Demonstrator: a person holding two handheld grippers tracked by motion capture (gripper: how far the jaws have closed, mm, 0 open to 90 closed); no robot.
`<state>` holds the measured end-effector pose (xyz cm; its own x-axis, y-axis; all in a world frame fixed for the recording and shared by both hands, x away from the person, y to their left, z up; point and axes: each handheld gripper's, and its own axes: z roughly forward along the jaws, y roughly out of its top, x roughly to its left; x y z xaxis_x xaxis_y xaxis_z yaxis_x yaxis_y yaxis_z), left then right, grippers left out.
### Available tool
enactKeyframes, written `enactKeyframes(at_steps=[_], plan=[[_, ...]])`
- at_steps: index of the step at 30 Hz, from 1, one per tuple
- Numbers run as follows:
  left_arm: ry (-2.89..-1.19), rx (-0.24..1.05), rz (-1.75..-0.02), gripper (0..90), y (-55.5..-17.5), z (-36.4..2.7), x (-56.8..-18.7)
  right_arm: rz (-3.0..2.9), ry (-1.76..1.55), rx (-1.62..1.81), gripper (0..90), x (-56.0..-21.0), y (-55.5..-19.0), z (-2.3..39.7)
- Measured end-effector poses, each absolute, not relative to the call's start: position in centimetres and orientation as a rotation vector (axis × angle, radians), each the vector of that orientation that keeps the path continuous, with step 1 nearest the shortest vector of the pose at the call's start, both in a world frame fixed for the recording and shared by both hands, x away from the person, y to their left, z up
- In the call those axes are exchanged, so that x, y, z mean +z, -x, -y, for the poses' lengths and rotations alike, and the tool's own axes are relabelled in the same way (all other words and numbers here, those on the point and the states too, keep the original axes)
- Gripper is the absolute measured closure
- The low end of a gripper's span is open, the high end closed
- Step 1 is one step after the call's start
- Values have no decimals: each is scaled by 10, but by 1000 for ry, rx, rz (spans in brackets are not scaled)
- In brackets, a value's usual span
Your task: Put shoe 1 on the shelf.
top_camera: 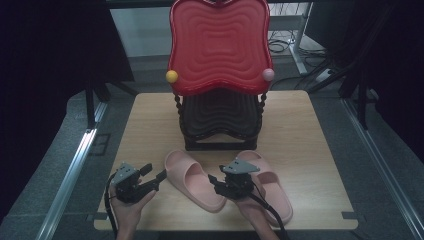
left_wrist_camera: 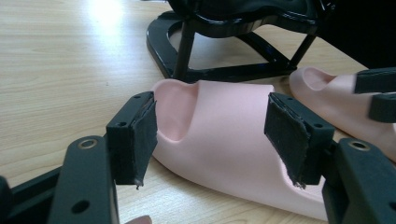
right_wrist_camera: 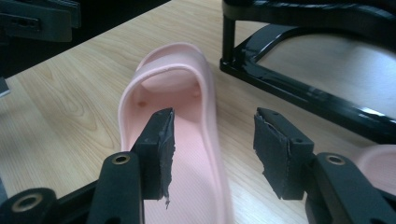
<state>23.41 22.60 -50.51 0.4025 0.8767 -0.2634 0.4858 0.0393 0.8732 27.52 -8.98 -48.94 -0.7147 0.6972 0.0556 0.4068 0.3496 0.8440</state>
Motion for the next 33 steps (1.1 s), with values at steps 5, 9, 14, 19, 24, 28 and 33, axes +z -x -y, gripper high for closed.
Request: enactKeyframes(at_steps=[5,9,14,19,24,28,33], plan=[[-1602,449,-1238,343,-234,-227,-506,-2318,-986,1313,499,-497,-280,77],[-1594,442,-1242,343,-234,-229,-506,-2315,-1015,1309,530,-506,-291,68],[-1586,428,-1247,344,-234,-231,-507,-2334,-1020,1303,565,-517,-303,56],[-1581,426,-1248,344,-234,-233,-507,-2348,-1031,1293,596,-524,-312,51],[-1584,420,-1245,341,-235,-231,-508,-2362,-1028,1298,632,-531,-322,47],[-1583,412,-1253,340,-237,-232,-510,-2383,-1021,1283,678,-532,-327,43],[-1588,418,-1248,336,-236,-231,-509,-2421,-1039,1236,753,-535,-335,38]])
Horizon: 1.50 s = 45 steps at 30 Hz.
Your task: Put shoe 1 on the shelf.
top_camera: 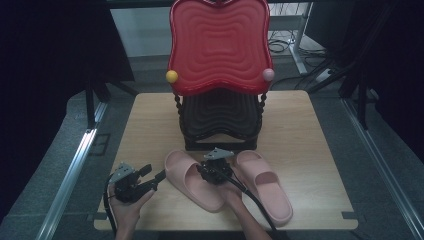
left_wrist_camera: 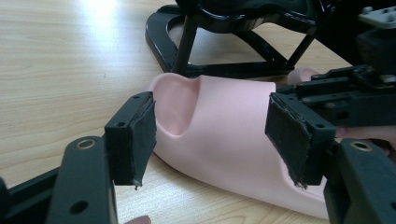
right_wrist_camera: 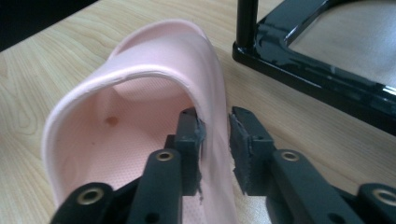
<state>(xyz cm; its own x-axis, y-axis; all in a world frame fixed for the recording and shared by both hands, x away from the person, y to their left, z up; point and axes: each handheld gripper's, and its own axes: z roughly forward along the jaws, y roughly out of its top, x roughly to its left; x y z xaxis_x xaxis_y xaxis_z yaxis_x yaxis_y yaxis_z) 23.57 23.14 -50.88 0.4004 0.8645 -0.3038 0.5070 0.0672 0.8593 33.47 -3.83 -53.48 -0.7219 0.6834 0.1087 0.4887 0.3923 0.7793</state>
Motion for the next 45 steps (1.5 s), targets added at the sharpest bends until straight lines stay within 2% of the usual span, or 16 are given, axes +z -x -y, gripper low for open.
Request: enactKeyframes(at_steps=[2,4,9,25,45], plan=[[-1592,427,-1243,336,-235,-230,-507,-2427,-1045,1238,770,-536,-336,38],[-1594,430,-1241,335,-234,-230,-506,-2441,-1045,1251,825,-537,-336,36],[-1596,420,-1244,334,-234,-231,-507,-2422,-1044,1237,844,-536,-334,36],[-1570,408,-1256,333,-234,-236,-507,-2345,-1105,1424,848,-526,-315,54],[-1571,399,-1253,330,-236,-234,-508,-2046,-1175,1751,849,-481,-276,98]])
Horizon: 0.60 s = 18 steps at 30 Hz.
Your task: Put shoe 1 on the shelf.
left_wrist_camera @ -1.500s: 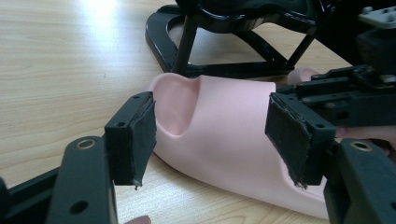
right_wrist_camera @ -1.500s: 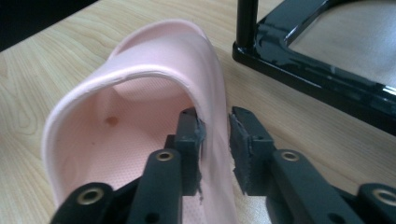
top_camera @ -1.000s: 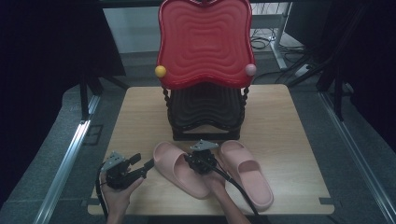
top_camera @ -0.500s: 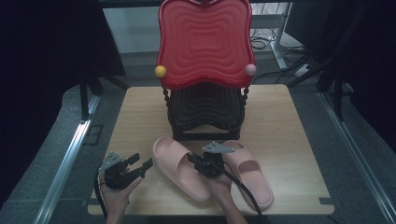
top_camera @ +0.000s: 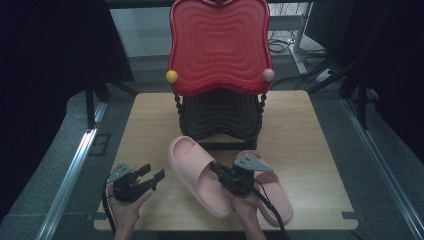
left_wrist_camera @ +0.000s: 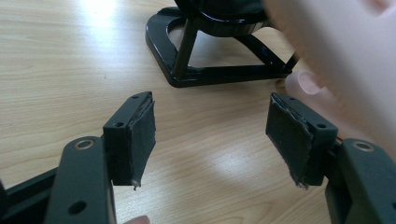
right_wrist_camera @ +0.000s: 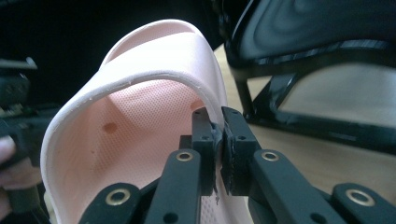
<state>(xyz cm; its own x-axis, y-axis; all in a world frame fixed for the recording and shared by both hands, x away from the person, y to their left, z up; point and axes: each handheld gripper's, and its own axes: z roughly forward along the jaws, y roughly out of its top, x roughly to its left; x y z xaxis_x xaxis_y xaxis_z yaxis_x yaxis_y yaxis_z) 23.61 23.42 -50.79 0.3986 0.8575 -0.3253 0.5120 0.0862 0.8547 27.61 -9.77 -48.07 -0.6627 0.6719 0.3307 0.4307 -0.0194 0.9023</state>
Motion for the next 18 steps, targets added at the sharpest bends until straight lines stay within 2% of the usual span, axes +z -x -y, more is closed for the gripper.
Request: enactKeyframes(at_steps=[18], plan=[[-1595,425,-1252,331,-237,-232,-507,-1833,-1088,1879,849,-420,-261,111]])
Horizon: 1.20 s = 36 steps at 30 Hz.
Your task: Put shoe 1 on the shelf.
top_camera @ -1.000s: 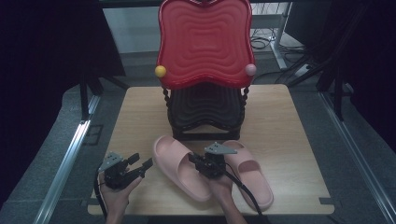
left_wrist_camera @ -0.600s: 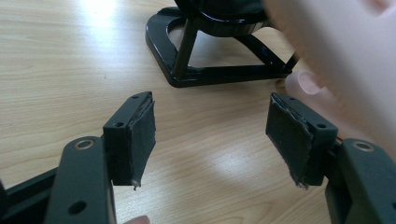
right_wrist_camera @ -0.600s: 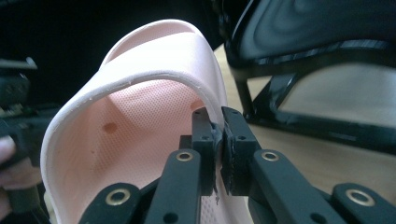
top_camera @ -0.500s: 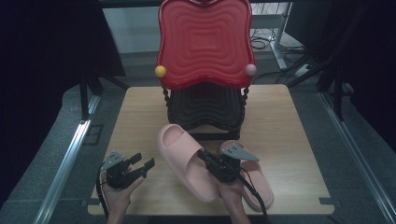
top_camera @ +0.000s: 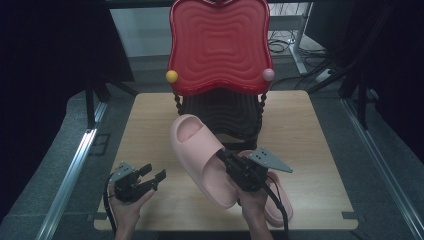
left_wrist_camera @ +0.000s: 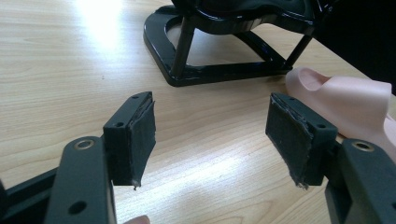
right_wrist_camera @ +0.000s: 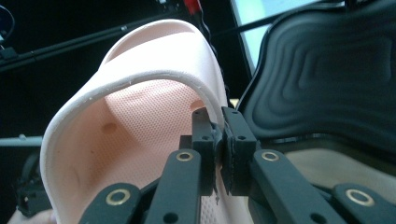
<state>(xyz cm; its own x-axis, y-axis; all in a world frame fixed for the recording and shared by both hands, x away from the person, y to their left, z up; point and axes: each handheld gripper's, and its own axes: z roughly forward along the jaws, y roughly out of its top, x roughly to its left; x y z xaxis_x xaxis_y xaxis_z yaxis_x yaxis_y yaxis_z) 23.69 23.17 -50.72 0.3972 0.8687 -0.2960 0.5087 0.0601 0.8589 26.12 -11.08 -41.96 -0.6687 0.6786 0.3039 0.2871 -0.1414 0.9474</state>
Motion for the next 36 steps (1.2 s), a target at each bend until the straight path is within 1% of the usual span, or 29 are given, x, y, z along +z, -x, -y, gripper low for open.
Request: enactKeyframes(at_steps=[8,9,13,24,30,36], plan=[[-1614,424,-1249,328,-237,-229,-508,-1780,-1049,1891,849,-394,-265,113],[-1615,421,-1246,328,-238,-228,-508,-1768,-1049,1894,849,-388,-267,113],[-1622,415,-1246,325,-239,-226,-509,-1761,-1055,1886,849,-378,-274,109],[-1628,412,-1251,318,-239,-228,-511,-1701,-1088,1864,849,-359,-295,107],[-1651,400,-1246,310,-241,-225,-513,-1677,-1078,1850,849,-341,-303,108],[-1646,399,-1244,309,-241,-226,-512,-1666,-1102,1859,849,-334,-313,109]])
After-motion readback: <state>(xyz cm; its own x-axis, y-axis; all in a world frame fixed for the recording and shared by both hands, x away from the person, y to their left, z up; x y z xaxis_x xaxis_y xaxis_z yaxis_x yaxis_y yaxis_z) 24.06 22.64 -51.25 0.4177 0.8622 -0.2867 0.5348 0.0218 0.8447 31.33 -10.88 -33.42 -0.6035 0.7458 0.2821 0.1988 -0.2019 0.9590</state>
